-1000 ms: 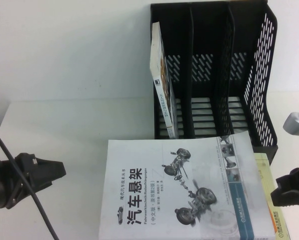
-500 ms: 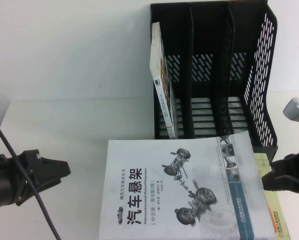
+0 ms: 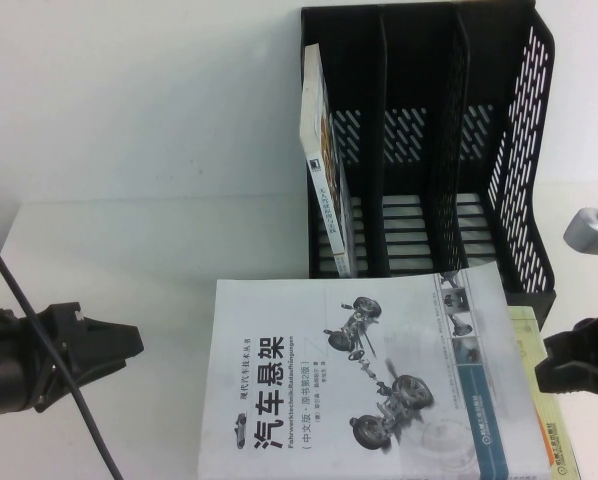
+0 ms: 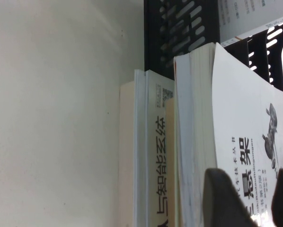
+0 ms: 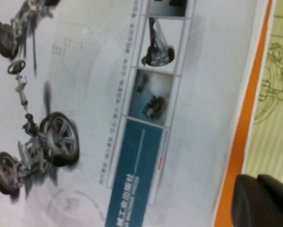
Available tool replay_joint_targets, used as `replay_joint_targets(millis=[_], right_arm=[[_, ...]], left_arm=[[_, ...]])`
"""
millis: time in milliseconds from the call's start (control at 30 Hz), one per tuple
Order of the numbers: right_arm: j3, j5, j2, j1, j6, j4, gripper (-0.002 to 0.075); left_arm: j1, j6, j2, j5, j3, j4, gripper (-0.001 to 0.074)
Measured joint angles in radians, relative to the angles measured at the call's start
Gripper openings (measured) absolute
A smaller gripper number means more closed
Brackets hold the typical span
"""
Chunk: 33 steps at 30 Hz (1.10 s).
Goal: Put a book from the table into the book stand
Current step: Push book with right arm
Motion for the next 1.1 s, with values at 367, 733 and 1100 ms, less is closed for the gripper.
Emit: replay_joint_targets(millis=[367,733,1100], right_arm=[[-0.028,-0.042,0.067,0.12,-0.007,0.009,-0.0002],[-0.034,-0.056,0.069,0.124,-0.006,0.011,-0.0002],[-0.034,-0.085,0.112,0.126,-0.094,0.161,-0.0002]], left_arm=[[0.0,0.002,0.0,0.0,0.0,-0.017,0.0222],[0.045,-0.012,0.071,0.015,-0.046,0.074,0.0566],[0.101,0.069,0.311,0.254,-0.15,-0.039,0.0591]])
